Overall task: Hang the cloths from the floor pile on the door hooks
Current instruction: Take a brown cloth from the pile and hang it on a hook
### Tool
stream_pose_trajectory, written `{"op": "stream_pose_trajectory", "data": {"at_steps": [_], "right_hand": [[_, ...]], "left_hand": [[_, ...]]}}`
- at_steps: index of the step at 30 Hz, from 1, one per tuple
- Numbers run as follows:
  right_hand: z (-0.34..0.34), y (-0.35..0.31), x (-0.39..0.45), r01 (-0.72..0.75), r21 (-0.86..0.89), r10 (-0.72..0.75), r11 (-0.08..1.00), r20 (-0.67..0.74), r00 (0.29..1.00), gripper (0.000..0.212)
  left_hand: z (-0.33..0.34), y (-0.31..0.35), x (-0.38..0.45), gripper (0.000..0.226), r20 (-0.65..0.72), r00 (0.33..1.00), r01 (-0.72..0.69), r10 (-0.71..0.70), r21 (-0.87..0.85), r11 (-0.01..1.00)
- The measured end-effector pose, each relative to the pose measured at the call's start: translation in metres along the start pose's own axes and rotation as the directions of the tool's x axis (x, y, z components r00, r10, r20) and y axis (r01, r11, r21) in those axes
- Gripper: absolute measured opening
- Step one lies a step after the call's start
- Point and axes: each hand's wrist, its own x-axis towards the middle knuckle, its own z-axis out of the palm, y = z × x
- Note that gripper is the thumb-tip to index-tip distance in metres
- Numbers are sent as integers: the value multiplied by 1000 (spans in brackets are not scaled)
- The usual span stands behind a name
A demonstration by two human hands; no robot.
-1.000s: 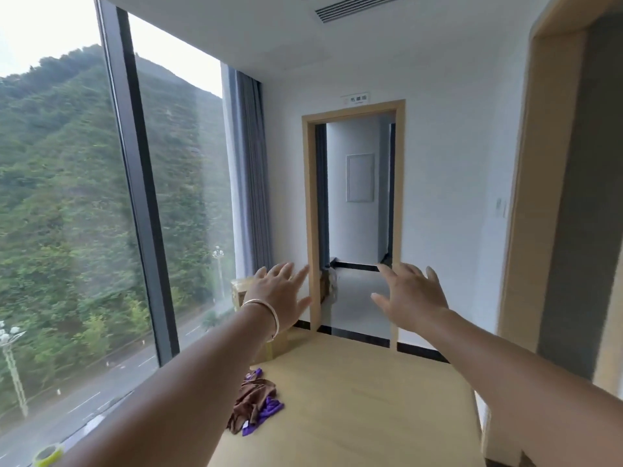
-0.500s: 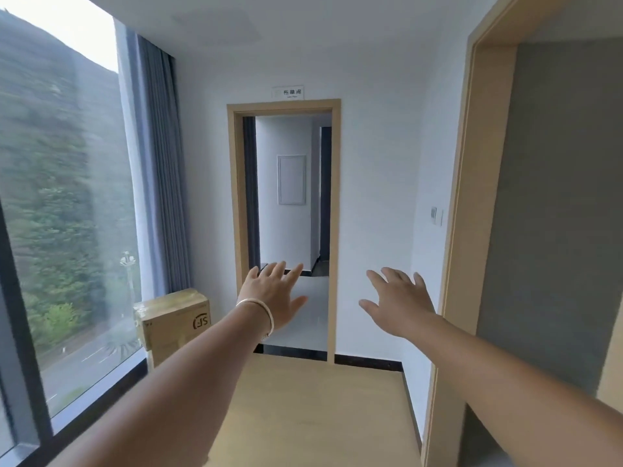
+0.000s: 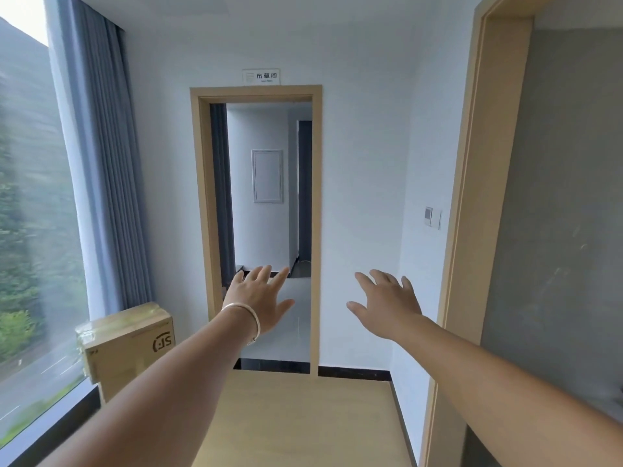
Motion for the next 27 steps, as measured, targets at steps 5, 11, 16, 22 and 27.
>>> {"op": "stream_pose_trajectory", "data": {"at_steps": [5,11,16,22,27], "right_hand": [[32,28,70,4,14,-4,1000,-6,1000,66],[51,79,178,7,18,-6,1000,-45,999,65],[68,119,253,16,7,-15,1000,-72,997,65],[119,151,308,25,-5,-25,1000,-3,1000,65],[157,175,366,15,-9,-15,1000,19,1000,64]], "left_hand": [[37,14,71,70,17,1000,-17,17,22,1000],[68,22,180,71,17,1000,9,-10,48,999],[94,34,259,71,-8,999,34,-34,40,999],[147,48,323,70,56,998,-1,-2,53,999],[197,57,387,69,90,996,-24,21,35,999]]}}
